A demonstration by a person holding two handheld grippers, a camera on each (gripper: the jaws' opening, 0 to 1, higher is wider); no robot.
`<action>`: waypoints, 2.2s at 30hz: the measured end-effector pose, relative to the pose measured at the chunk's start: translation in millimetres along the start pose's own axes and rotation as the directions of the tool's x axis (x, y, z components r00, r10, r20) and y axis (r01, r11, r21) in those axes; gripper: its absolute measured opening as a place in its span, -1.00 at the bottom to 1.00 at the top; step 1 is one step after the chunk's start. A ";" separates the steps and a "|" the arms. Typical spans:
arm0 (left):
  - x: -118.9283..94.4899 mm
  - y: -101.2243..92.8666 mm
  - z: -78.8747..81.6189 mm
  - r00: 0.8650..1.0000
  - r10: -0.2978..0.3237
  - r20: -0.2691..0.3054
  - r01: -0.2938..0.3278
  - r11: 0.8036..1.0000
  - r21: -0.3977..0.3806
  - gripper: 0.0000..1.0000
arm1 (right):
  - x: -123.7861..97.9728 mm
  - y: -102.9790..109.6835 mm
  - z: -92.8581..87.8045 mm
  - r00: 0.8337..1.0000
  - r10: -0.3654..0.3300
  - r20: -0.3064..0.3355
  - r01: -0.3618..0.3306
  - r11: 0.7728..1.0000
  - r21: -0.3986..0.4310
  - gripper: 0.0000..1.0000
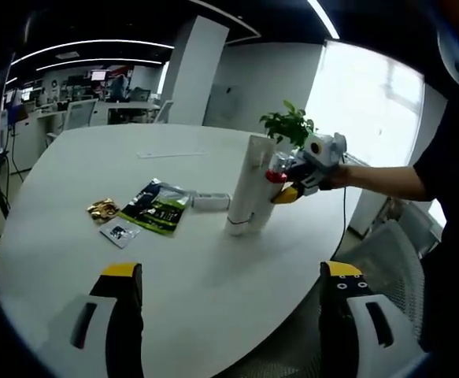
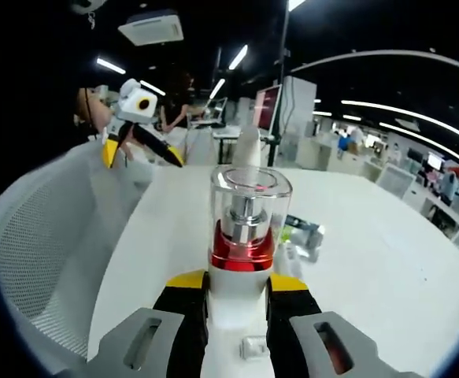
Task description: Arrange the skincare products in the storage area until every visible bottle or jar stands upright without overlapping.
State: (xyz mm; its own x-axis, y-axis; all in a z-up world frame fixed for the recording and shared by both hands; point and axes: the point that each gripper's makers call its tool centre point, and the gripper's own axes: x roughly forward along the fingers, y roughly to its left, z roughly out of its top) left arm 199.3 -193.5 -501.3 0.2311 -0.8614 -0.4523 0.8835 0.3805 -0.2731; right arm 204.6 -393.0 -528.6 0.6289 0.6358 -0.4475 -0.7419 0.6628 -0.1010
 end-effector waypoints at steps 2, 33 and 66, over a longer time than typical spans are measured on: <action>0.0 0.5 -0.3 1.000 0.000 0.000 0.000 1.000 -0.002 0.72 | 0.4 -2.9 0.0 1.000 0.006 -0.002 -0.006 1.000 0.000 -0.61; -4.6 0.0 10.6 0.999 0.008 0.048 -0.008 1.000 0.010 0.70 | -23.6 -16.4 -22.3 0.945 -0.194 -0.262 0.226 0.969 0.101 -0.24; -28.6 4.3 30.9 0.992 0.042 0.121 -0.051 0.996 0.072 0.71 | -58.8 56.4 39.9 0.889 -0.358 -0.287 0.421 0.885 0.201 0.47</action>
State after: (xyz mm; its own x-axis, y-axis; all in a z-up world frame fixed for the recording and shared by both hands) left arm 209.1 -177.6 -463.3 0.3157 -0.8789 -0.3575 0.8977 0.3987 -0.1876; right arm 135.0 -377.3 -472.6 0.7573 0.2142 -0.6169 -0.3448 0.9334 -0.0991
